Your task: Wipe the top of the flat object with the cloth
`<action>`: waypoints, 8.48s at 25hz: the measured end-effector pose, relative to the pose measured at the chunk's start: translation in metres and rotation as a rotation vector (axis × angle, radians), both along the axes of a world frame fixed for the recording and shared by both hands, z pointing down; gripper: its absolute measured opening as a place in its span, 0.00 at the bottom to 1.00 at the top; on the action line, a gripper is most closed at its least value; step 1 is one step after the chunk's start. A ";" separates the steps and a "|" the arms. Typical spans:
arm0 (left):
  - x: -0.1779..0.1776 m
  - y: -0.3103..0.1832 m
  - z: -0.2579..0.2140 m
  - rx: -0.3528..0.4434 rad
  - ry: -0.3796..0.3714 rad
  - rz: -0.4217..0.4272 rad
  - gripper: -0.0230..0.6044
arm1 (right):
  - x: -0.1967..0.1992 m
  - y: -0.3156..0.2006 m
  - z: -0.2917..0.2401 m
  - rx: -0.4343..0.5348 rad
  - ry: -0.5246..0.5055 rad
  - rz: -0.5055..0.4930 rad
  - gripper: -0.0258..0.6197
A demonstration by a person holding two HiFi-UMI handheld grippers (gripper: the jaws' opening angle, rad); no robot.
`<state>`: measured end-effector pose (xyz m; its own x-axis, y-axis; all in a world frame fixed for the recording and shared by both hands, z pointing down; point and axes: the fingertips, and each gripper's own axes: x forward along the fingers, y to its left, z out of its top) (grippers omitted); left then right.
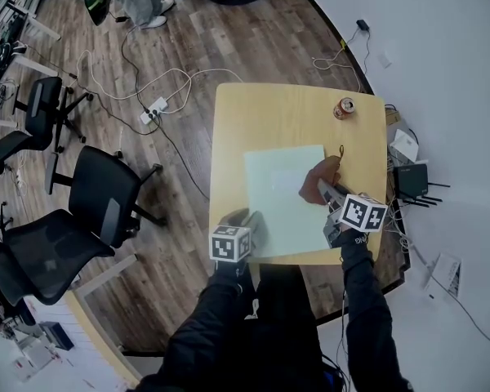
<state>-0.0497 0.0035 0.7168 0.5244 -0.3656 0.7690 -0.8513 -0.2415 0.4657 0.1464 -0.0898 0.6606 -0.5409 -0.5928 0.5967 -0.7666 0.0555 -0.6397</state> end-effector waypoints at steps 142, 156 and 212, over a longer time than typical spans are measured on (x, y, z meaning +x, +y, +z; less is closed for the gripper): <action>-0.004 0.001 0.003 -0.090 0.135 0.050 0.25 | -0.094 0.179 0.032 -0.205 -0.148 -0.192 0.19; -0.004 0.000 0.004 -0.085 0.100 0.039 0.25 | 0.010 0.181 0.031 -0.195 -0.032 -0.115 0.19; 0.037 -0.006 -0.382 0.867 0.072 -0.007 0.09 | -0.050 0.111 -0.365 0.837 0.372 -0.001 0.17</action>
